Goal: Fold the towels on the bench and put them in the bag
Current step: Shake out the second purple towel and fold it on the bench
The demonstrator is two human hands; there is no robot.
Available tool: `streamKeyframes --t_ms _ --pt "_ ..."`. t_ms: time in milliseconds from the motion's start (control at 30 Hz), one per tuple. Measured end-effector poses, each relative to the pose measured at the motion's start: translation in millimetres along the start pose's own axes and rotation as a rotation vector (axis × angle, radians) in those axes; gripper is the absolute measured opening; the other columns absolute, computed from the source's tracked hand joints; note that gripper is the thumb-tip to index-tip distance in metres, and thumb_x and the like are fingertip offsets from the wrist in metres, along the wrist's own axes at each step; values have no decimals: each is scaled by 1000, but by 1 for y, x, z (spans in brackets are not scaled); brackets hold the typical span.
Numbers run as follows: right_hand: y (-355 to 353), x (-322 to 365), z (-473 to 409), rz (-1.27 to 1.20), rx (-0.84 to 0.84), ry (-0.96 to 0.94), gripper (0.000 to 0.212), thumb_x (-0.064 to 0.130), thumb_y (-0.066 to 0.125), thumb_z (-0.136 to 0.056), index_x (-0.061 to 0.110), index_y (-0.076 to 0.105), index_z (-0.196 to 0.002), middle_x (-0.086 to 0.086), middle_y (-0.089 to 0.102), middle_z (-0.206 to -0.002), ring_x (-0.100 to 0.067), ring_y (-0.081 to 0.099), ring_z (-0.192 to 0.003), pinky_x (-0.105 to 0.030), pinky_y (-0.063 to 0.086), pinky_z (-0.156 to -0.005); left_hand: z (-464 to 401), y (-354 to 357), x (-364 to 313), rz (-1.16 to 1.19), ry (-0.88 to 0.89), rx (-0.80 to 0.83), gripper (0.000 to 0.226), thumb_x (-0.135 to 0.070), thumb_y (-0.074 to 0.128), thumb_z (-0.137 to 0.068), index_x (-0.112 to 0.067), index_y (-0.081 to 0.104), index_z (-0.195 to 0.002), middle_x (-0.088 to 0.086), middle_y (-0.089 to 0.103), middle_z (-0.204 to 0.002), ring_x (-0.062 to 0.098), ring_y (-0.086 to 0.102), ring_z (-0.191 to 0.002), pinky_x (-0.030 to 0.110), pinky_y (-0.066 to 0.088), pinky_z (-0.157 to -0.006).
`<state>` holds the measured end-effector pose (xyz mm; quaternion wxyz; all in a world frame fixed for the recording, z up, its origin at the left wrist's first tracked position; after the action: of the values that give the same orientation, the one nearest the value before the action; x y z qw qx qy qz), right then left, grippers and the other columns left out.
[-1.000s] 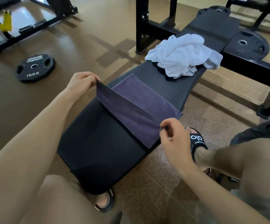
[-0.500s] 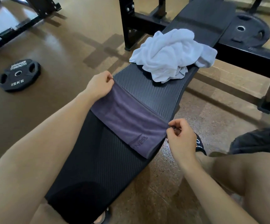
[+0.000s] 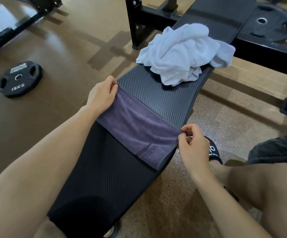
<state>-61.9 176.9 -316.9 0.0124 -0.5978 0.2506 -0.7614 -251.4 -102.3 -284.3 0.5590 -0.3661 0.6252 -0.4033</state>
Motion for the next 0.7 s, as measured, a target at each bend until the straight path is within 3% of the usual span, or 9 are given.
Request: streamKeyframes --t_ms 233,367,467,533,600,700 --pt "2 -1 -3 149 19 -39 14 12 55 -95 25 53 -94 1 59 -89 -21 57 -82 -36 44 -71 -1 3 -3 -128 3 9 19 -31 40 -106 -16 50 -107 9 65 -98 31 58 -88 44 45 -76" --pt "-1 4 -1 336 -7 -121 16 18 56 -95 24 51 -110 2 48 -109 -21 54 -97 -45 47 -93 -1 1 -5 -200 -4 15 25 -33 40 -106 -15 50 -120 13 61 -116 34 59 -99 43 45 -78" --pt "1 24 1 448 -70 -298 27 19 59 -94 18 57 -121 -1 50 -114 -20 52 -102 -42 48 -91 6 -6 -15 -307 211 3 35 -21 44 -103 -20 50 -137 15 51 -132 38 56 -109 49 49 -86" --pt "8 35 -1 549 -55 -365 25 23 61 -94 18 62 -119 -1 54 -111 -20 51 -102 -39 46 -89 15 -4 -25 -389 461 38 38 -15 49 -100 -21 57 -137 12 52 -137 36 52 -122 50 47 -99" --pt "15 35 -5 642 -33 -368 20 26 62 -94 19 64 -112 -2 56 -108 -23 50 -100 -41 45 -89 17 0 -29 -451 604 71 34 -14 53 -100 -21 63 -132 8 56 -139 32 52 -129 47 41 -108" --pt "13 25 -11 621 -3 -307 12 25 63 -94 18 64 -103 -3 57 -104 -25 49 -98 -43 46 -86 9 7 -33 -454 659 112 26 -14 55 -99 -20 66 -121 3 64 -124 28 60 -115 40 43 -105"
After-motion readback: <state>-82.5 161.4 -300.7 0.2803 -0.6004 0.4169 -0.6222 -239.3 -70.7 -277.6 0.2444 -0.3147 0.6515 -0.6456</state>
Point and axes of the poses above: each hand's wrist, its own z-axis away from the middle knuckle, its own y-axis out of the palm, x = y × z, the point moved 4 cm from there along -z, towards the middle knuckle
